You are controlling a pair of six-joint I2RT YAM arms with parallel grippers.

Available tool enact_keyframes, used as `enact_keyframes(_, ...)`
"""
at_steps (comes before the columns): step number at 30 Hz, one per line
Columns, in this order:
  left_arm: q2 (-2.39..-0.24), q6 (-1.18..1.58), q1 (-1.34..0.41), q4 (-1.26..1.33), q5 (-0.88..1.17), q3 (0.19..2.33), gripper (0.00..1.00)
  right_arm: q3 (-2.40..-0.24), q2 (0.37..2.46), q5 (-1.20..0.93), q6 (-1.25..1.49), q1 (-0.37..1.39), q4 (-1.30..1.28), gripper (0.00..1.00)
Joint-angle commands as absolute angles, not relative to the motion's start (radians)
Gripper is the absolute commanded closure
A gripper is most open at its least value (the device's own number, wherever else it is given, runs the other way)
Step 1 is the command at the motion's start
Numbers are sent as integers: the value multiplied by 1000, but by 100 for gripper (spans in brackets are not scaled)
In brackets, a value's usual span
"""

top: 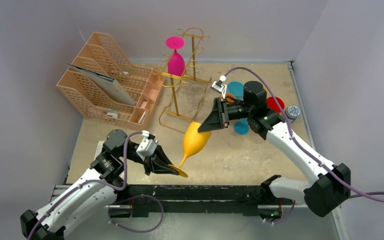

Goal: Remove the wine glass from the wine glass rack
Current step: Place the wine glass at the center of the board.

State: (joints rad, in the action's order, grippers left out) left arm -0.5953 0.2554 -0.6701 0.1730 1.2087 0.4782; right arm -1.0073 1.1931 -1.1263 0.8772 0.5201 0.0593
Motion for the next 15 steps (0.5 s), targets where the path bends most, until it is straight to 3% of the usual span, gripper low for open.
enact_keyframes(1, -593, 271, -673, 221, 1210, 474, 100, -1007, 1199, -1208, 935, 521, 140, 69)
enact_keyframes(9, -596, 279, -673, 230, 1212, 473, 100, -993, 1200, -1223, 977, 522, 192, 79)
enact_keyframes(15, -598, 283, -674, 232, 1211, 472, 100, -988, 1203, -1218, 990, 522, 202, 94)
